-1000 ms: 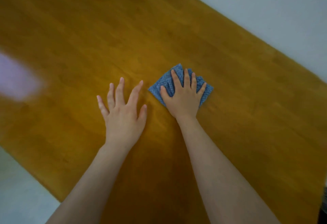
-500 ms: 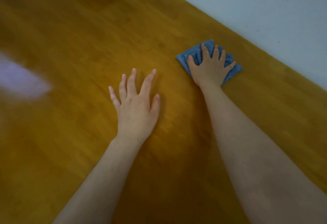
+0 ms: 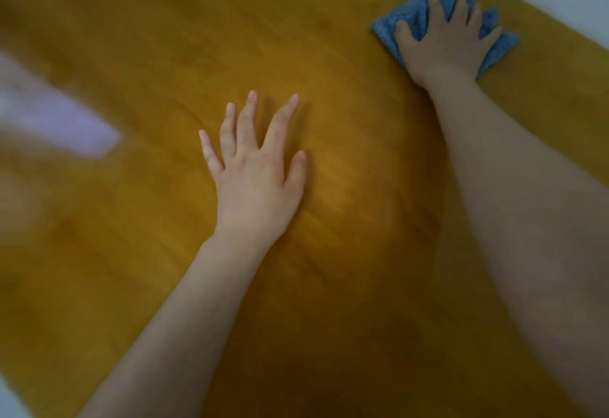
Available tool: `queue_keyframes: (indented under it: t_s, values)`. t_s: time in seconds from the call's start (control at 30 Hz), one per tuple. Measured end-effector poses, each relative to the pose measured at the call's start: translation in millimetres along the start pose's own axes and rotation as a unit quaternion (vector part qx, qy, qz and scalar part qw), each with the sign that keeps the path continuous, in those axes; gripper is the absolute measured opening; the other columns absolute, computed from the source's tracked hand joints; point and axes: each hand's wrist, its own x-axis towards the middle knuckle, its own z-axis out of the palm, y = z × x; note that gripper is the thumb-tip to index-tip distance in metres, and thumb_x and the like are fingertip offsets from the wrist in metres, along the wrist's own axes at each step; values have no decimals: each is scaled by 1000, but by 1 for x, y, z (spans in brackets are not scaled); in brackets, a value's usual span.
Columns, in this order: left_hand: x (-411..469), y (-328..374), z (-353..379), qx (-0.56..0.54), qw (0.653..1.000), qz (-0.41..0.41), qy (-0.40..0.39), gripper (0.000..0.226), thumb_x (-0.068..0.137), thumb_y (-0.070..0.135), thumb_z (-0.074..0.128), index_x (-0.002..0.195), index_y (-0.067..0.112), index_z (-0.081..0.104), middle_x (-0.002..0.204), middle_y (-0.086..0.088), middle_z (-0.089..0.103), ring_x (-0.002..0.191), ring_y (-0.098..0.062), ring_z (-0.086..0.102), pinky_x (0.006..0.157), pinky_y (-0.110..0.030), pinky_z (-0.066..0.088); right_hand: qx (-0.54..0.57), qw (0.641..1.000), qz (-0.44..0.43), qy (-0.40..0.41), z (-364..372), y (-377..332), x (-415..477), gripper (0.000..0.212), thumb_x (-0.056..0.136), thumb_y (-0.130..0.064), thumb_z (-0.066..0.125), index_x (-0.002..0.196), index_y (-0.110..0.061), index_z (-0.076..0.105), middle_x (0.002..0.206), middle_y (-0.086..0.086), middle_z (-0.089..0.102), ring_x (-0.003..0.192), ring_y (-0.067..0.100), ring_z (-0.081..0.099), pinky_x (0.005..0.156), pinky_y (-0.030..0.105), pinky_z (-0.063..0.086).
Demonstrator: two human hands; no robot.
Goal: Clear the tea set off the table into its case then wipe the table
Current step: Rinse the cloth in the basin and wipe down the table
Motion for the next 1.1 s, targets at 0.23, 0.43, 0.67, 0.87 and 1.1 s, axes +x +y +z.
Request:
queue_keyframes:
  t_s: [0.23, 0.43, 0.67, 0.87, 1.1]
  values:
    - [-46, -40, -25, 0, 1000, -7, -2, 55, 97, 42, 41, 149, 45, 21, 162, -1, 8, 149, -24, -3, 116, -56, -8, 0, 997, -69, -18, 4, -51, -130, 73, 89, -68, 20, 153, -34, 15, 162, 7, 10, 149, 28, 3, 114, 62, -3]
    - [-97, -82, -51, 13, 1000, 1, -7, 56, 96, 40, 46, 148, 44, 25, 161, -3, 12, 149, -27, 2, 115, -57, -6, 22, 992, -122, -32, 13, -117, -275, 67, 89, -65, 28, 150, -39, 24, 161, 9, 15, 148, 32, 7, 112, 65, 0]
    - [-158, -113, -80, 18, 999, 21, -25, 54, 97, 39, 44, 147, 45, 24, 162, -3, 10, 149, -26, -1, 115, -55, -8, 27, 989, -131, -60, 17, -170, -411, 64, 90, -57, 17, 151, -39, 20, 160, 15, 13, 148, 36, 4, 110, 67, 1]
    - [-191, -133, -99, 28, 999, 31, -22, 56, 97, 34, 46, 148, 41, 24, 161, -5, 11, 149, -27, -1, 115, -56, -7, 61, 991, -99, -66, 14, -189, -483, 70, 87, -63, 15, 151, -36, 21, 160, 15, 12, 148, 36, 2, 110, 67, 1]
    - [-218, -143, -103, 46, 996, 49, -50, 58, 97, 41, 45, 149, 43, 20, 162, -5, 7, 149, -26, -4, 115, -55, -10, 70, 994, -82, -26, 16, -173, -524, 65, 88, -63, 42, 147, -36, 35, 159, 9, 24, 148, 32, 13, 111, 66, 7]
